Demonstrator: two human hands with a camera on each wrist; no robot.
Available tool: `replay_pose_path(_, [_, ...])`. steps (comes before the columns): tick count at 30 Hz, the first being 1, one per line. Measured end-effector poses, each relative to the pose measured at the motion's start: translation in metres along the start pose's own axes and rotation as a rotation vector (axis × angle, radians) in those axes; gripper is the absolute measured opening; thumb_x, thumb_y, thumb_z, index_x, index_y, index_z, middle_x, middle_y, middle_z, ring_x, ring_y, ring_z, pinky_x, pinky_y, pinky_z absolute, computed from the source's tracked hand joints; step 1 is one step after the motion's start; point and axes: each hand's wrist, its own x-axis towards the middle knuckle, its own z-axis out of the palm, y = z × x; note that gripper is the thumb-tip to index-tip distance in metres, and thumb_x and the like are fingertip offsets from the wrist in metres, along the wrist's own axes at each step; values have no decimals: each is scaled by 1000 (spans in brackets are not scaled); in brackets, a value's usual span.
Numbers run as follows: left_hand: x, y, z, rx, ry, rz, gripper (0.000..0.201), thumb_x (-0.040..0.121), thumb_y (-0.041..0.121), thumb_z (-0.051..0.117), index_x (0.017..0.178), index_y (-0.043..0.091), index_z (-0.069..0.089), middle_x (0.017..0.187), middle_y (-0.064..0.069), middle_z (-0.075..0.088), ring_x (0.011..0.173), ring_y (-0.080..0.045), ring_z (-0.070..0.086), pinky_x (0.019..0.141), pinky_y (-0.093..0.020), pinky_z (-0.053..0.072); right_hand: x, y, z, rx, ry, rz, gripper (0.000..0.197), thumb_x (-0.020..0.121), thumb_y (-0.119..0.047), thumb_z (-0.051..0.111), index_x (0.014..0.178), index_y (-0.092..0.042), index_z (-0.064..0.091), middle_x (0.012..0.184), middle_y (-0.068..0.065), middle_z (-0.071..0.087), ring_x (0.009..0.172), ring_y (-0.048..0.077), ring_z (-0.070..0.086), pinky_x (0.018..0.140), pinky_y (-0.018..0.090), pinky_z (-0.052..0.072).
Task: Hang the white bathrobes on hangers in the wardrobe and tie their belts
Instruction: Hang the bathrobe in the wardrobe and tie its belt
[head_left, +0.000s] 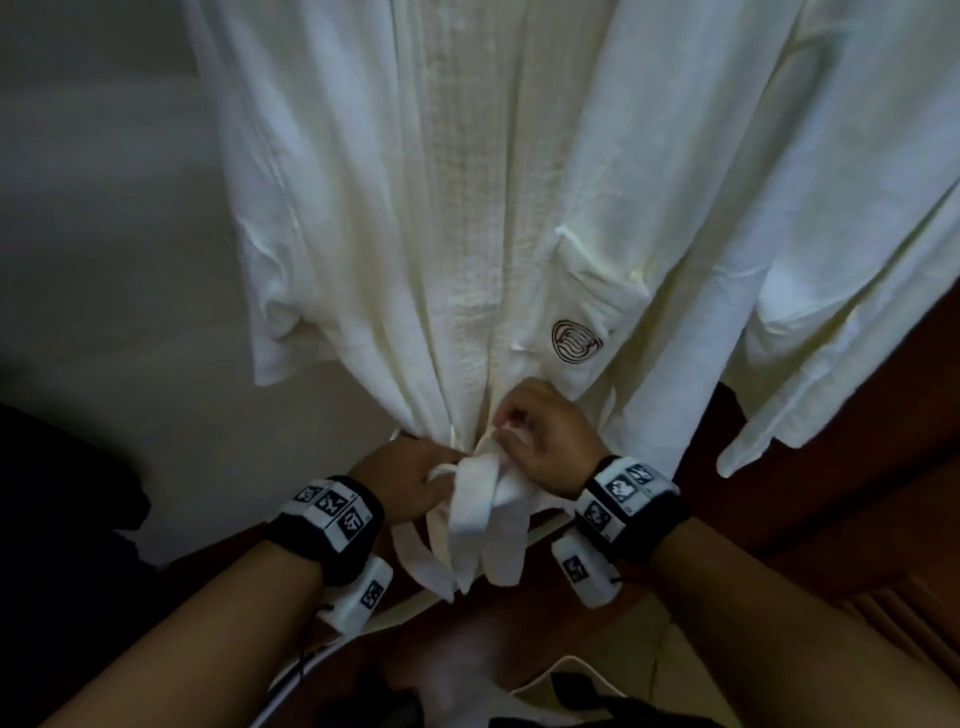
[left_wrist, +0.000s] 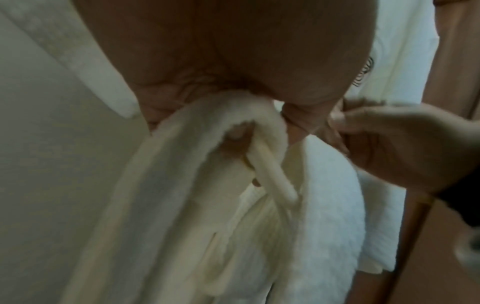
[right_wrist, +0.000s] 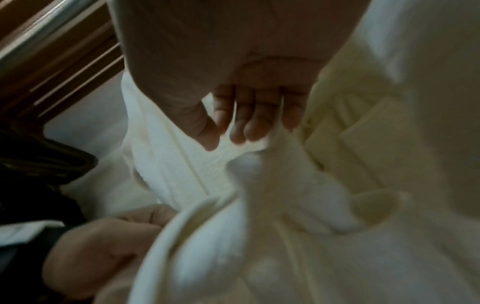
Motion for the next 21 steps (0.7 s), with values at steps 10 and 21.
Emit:
replay_pose_path(10, [0, 17, -9, -577, -101, -217, 23, 79, 21, 67, 57, 15, 66, 59, 7, 57, 59, -6, 52, 59, -22, 39, -64, 17, 14, 169, -315, 508, 41, 84, -38, 63, 120, -20, 63, 117, -6, 65, 108, 9, 60, 91, 18, 44])
replay_pose_path(21, [0, 29, -27, -661, -15, -155, 24, 77, 30, 63, 66, 9, 63, 65, -6, 59, 65, -12, 54, 61, -25, 42, -23, -13, 39, 818, 44, 876, 30, 87, 6, 61, 118, 3, 62, 113, 18, 66, 99, 27, 64, 89, 33, 53])
